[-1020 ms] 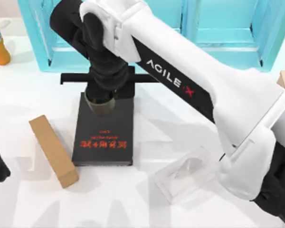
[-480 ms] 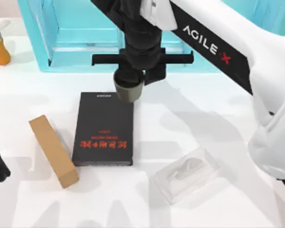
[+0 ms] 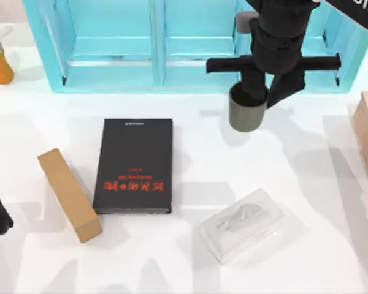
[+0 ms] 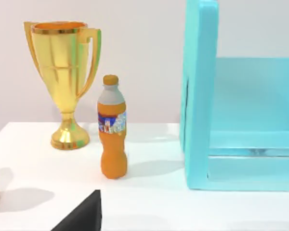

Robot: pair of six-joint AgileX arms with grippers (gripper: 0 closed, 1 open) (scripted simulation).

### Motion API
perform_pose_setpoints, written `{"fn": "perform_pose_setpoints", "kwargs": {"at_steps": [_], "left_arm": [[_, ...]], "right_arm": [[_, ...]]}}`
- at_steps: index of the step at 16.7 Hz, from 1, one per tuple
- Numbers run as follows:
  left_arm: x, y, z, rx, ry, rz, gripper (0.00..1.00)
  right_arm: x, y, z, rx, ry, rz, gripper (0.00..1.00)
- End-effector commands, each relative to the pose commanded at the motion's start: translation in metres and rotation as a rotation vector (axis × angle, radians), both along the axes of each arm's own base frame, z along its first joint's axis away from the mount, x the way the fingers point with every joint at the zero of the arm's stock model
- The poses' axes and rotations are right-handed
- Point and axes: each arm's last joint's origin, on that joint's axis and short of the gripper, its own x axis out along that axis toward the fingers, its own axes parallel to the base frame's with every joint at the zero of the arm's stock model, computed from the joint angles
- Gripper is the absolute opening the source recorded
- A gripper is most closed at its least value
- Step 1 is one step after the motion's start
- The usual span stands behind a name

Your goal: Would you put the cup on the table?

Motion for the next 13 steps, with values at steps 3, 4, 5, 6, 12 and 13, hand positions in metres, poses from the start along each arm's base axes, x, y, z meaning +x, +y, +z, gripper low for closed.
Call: {"fn": "perform_pose_setpoints", "kwargs": {"at_steps": [3, 4, 5, 6, 12, 13], "left_arm": [[0.0, 0.0, 0.0, 0.0, 0.0, 0.0, 1.0], [0.0, 0.0, 0.0, 0.0, 0.0, 0.0, 1.0], [0.0, 0.0, 0.0, 0.0, 0.0, 0.0, 1.0], [0.0, 0.0, 0.0, 0.0, 0.0, 0.0, 1.0], [0.0, 0.0, 0.0, 0.0, 0.0, 0.0, 1.0], [0.0, 0.0, 0.0, 0.0, 0.0, 0.0, 1.0]], "right_arm": [[0.0, -0.007, 0.002, 0.005, 0.006, 0.0, 0.0], [0.0, -0.007, 0.002, 0.005, 0.006, 0.0, 0.0], [0.0, -0.005, 0.0, 0.0, 0.008, 0.002, 0.0], [0.0, -0.005, 0.0, 0.0, 0.008, 0.002, 0.0], [0.003, -0.001, -0.038, 0.008, -0.003, 0.001, 0.0], [0.002, 0.0, -0.046, 0.007, 0.0, 0.0, 0.0]]}}
